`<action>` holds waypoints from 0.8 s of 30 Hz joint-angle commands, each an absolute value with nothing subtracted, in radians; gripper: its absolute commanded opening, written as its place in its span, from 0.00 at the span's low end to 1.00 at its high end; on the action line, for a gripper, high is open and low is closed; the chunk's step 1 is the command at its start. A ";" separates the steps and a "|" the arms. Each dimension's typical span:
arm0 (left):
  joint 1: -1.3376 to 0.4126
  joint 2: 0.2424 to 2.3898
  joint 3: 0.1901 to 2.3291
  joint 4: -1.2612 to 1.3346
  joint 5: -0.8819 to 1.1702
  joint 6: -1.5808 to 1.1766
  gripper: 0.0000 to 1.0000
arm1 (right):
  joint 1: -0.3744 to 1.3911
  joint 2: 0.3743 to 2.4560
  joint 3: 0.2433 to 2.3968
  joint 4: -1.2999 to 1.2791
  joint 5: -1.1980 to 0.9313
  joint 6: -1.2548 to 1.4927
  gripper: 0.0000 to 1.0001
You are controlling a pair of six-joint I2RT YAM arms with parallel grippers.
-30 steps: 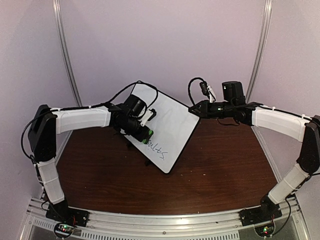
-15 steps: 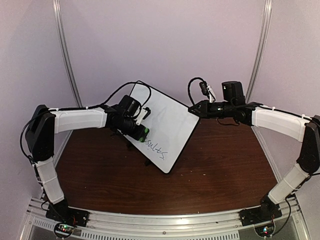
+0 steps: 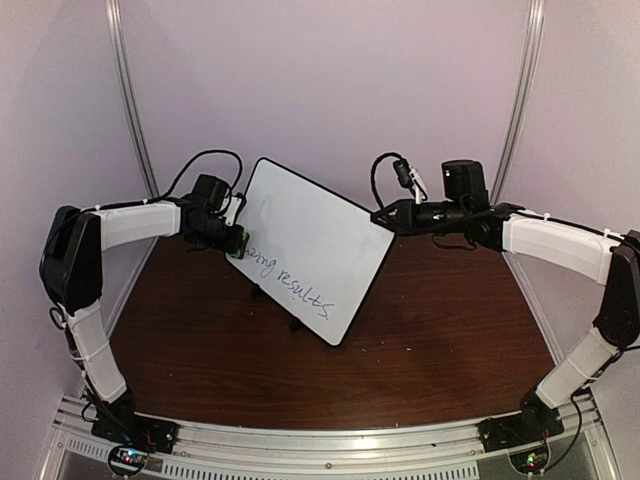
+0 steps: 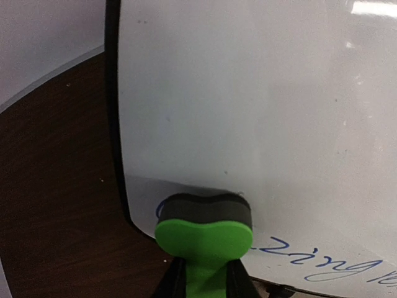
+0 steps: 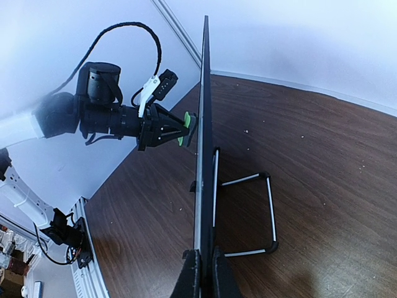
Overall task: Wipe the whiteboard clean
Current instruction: Erase the center of the whiteboard.
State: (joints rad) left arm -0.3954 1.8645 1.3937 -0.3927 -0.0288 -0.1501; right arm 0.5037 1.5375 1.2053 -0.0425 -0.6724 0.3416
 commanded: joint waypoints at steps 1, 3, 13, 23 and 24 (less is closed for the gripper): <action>-0.378 1.892 1.445 -0.415 -0.007 -0.089 0.06 | 0.546 1.556 1.213 -0.075 -0.782 0.299 0.00; -0.364 1.906 1.447 -0.423 -0.018 -0.071 0.06 | 0.548 1.558 1.213 -0.074 -0.782 0.299 0.00; -0.338 1.932 1.438 -0.489 -0.111 -0.029 0.06 | 0.547 1.567 1.232 -0.094 -0.767 0.310 0.00; -0.304 1.933 1.474 -0.464 -0.123 0.049 0.06 | 0.547 1.637 1.353 -0.211 -0.772 0.311 0.00; -0.300 1.937 1.493 -0.456 -0.124 0.061 0.06 | 0.547 1.645 1.363 -0.216 -0.775 0.313 0.00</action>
State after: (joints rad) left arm -0.3325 1.9266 1.4311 -0.4965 -0.1234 0.0010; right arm 0.5110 1.6066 1.3251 -0.1333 -0.6815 0.3412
